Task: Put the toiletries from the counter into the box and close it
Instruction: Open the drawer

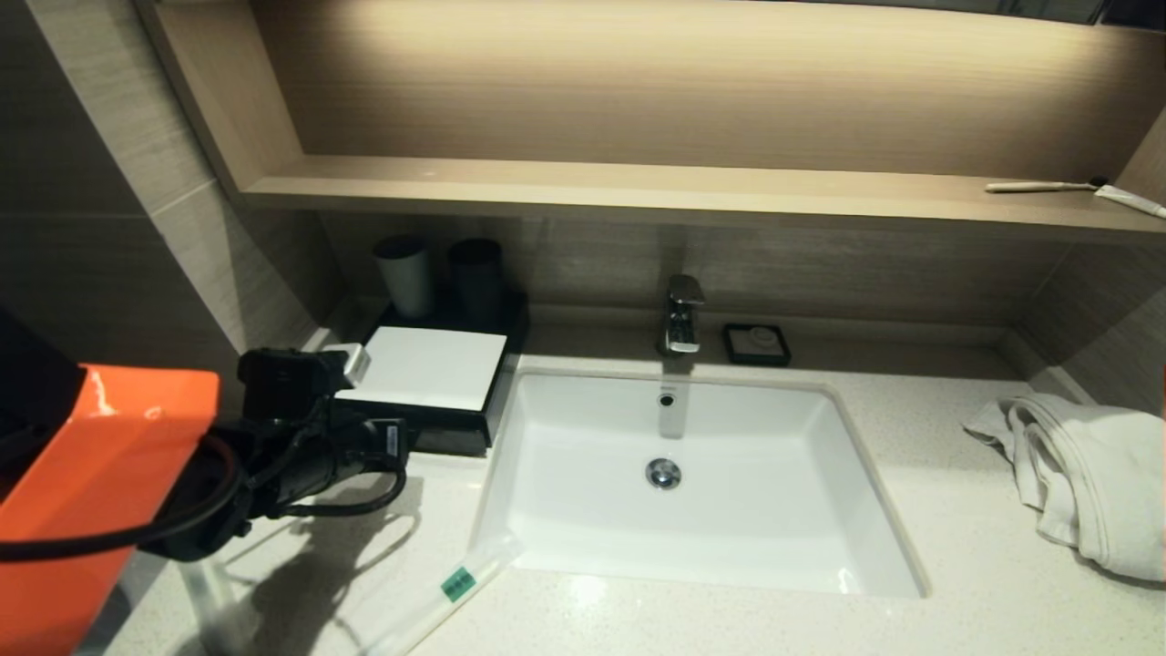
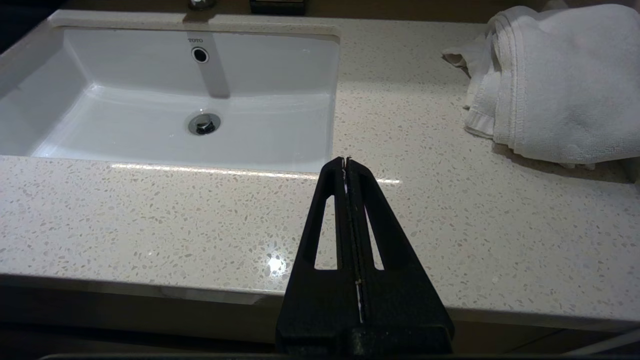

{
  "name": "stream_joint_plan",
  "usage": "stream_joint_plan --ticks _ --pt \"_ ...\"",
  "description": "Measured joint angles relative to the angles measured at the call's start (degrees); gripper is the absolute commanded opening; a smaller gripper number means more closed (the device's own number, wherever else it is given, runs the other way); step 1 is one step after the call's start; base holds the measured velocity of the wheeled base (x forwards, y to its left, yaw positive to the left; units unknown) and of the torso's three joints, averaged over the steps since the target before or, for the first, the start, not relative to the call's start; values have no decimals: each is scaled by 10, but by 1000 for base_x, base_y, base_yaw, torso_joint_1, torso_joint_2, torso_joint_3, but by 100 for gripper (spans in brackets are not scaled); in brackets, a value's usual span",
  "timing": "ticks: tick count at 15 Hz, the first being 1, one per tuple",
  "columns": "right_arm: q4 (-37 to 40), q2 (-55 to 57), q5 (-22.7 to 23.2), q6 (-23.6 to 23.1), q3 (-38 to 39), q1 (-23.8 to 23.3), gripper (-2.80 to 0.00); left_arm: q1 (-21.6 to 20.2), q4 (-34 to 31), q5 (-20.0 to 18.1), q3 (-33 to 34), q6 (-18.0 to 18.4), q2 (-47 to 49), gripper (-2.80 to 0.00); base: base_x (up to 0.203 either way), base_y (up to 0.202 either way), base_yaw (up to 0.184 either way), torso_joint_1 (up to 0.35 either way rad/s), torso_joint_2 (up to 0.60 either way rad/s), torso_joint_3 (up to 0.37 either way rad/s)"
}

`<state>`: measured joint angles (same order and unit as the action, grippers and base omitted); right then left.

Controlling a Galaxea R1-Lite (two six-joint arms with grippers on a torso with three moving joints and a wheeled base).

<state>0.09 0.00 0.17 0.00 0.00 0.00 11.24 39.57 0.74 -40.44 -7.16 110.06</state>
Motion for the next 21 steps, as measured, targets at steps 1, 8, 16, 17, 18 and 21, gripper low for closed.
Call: stream_joint_plan --ticks 1,8,16,17,18,21 --pt "0 0 0 0 0 0 -280 0 0 0 0 0 0 -280 0 0 0 0 0 0" --pt "0 0 0 0 0 0 -280 0 0 1 -11 0 7 -280 0 0 0 0 0 0" --pt "0 0 0 0 0 0 -280 0 0 1 -21 -1 19 -280 0 0 0 0 0 0" --pt "0 0 0 0 0 0 -280 0 0 2 -23 -1 20 -280 0 0 0 0 0 0" --pt "0 0 0 0 0 0 -280 0 0 2 -23 -1 20 -280 0 0 0 0 0 0" --pt "0 0 0 0 0 0 -280 0 0 3 -26 -2 24 -280 0 0 0 0 0 0"
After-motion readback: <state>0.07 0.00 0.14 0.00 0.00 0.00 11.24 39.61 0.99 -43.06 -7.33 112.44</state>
